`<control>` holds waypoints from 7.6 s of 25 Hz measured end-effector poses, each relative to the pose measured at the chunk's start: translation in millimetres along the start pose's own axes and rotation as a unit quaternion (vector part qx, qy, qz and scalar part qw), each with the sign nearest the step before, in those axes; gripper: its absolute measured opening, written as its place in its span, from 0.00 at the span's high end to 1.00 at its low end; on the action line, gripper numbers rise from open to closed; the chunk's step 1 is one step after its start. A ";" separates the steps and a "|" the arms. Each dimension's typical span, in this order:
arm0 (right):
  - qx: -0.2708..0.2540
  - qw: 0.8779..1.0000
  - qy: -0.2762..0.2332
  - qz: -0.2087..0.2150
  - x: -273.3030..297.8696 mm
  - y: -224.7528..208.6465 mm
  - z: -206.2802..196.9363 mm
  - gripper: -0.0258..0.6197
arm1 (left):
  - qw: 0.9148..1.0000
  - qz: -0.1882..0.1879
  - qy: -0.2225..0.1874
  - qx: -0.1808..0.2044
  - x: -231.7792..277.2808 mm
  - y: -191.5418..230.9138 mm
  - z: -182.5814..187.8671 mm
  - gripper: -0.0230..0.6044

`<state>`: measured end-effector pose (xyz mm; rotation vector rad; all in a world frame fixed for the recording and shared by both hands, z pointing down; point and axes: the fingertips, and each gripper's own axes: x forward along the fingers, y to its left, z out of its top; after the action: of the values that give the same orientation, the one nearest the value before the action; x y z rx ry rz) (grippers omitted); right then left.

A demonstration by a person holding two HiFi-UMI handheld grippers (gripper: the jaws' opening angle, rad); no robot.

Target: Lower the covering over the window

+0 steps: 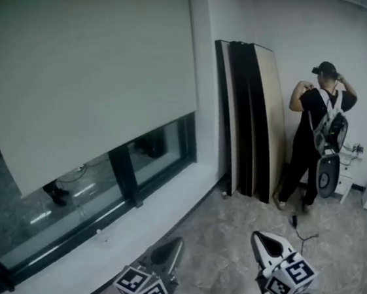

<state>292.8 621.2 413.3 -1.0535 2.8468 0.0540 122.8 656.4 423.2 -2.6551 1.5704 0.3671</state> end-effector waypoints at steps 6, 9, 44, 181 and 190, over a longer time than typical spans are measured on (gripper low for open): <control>0.001 1.000 0.002 0.002 2.1 0.2 -1.4 0.98 | 1.000 -0.001 0.021 0.006 3.1 -2.3 -6.0 0.98; -0.005 1.000 -0.002 0.008 4.6 4.2 1.3 0.97 | 1.000 -0.007 0.023 -0.003 4.0 -1.4 -6.3 0.98; 0.015 0.998 -0.028 0.057 170.1 -111.4 21.4 0.97 | 0.999 -0.025 0.029 0.005 163.9 111.3 -3.0 0.98; 0.051 0.994 -0.003 0.099 953.4 -581.1 49.3 0.92 | 0.967 -0.237 0.092 -0.031 892.3 702.4 -1.0 0.94; 0.048 0.979 0.009 0.196 955.7 -558.6 95.5 0.80 | 0.951 -0.293 0.078 -0.057 864.1 660.9 10.9 0.94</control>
<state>-56.2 -414.6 214.0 -0.4653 2.9922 -0.0603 -54.4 -407.6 281.9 -3.1244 0.7229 0.2228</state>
